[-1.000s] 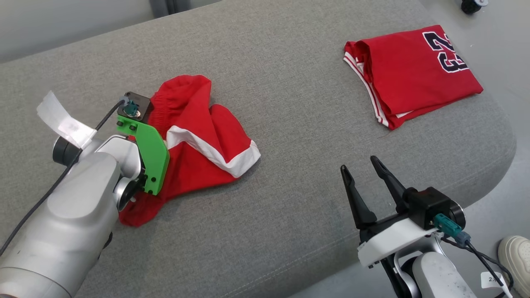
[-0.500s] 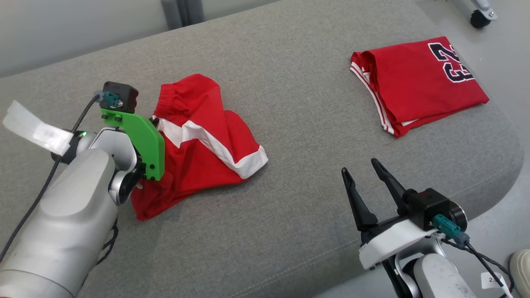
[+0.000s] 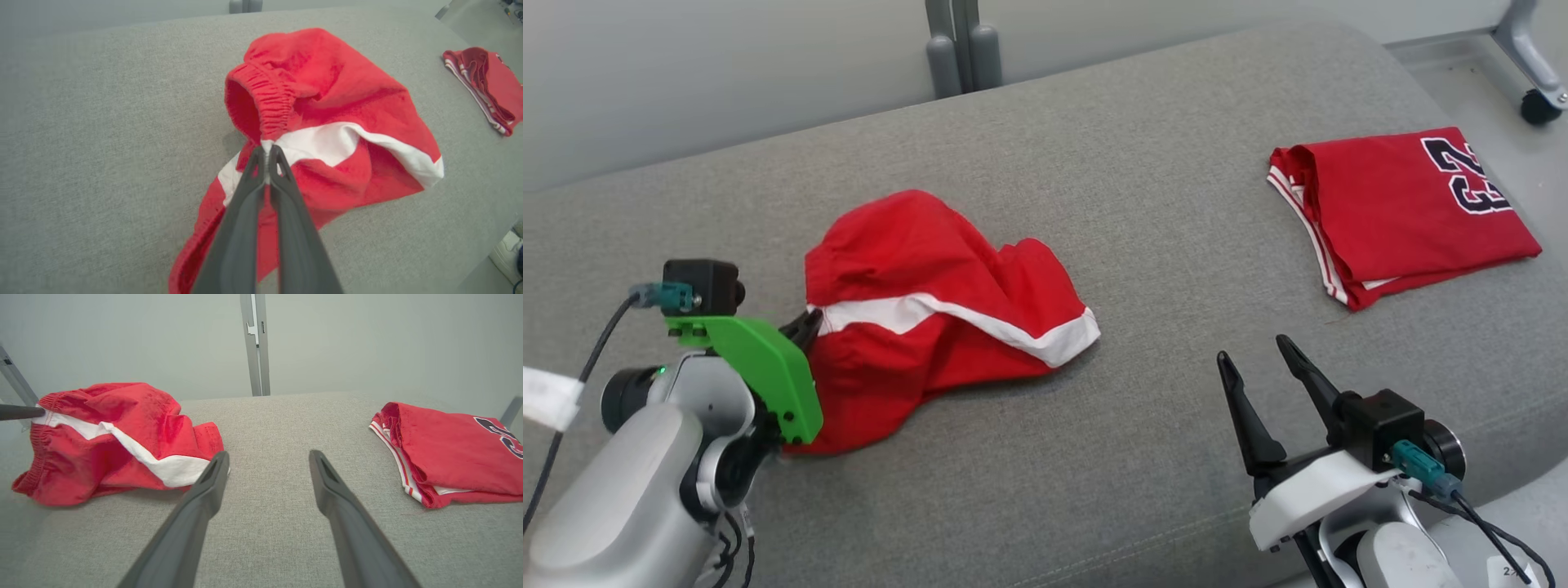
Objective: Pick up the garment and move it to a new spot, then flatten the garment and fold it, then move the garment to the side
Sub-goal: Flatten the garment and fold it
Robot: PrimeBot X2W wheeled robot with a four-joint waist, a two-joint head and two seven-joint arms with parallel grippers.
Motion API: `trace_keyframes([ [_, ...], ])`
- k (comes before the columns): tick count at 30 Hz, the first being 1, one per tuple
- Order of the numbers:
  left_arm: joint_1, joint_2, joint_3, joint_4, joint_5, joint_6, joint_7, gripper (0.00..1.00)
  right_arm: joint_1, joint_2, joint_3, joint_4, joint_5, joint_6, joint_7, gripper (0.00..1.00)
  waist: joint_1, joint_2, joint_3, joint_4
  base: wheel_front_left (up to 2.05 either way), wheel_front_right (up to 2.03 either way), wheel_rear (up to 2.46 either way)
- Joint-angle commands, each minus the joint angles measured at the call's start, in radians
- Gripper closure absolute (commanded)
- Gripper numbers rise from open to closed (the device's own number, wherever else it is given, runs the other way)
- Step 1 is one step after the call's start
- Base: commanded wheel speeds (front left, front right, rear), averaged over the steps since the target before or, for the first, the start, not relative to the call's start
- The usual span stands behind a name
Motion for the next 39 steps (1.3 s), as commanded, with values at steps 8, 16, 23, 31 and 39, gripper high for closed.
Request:
trace_keyframes([
  [8, 0.221, 0.125, 0.053, -0.219, -0.072, 0.144, 0.061, 1.00, 0.019, -0.001, -0.020, -0.021, -0.001, -0.001, 0.011, 0.00, 0.0000, 0.0000, -0.026, 0.064, 0.00, 0.00, 0.00],
  [16, 0.296, 0.125, 0.040, -0.218, -0.059, 0.196, 0.041, 0.73, 0.006, -0.001, -0.024, -0.026, -0.002, -0.001, 0.016, 0.00, 0.0000, 0.0000, -0.012, 0.085, 0.00, 0.00, 0.00],
  [23, 0.322, 0.087, 0.044, -0.177, -0.026, 0.221, -0.051, 0.00, 0.012, -0.001, -0.036, -0.020, -0.007, -0.001, 0.023, 0.00, 0.0000, 0.0000, -0.023, 0.100, 0.00, 0.00, 0.00],
  [31, 0.367, 0.034, 0.088, -0.192, 0.003, 0.216, -0.259, 0.00, 0.025, -0.001, -0.073, -0.003, -0.021, -0.001, 0.026, 0.00, 0.0000, 0.0000, -0.061, 0.127, 0.00, 0.00, 0.00],
  [39, 0.417, -0.051, 0.138, -0.193, 0.049, 0.191, -0.524, 0.00, 0.022, -0.001, -0.114, 0.036, 0.021, -0.001, 0.002, 0.00, 0.0000, 0.0000, -0.105, 0.172, 0.00, 0.00, 0.00],
])
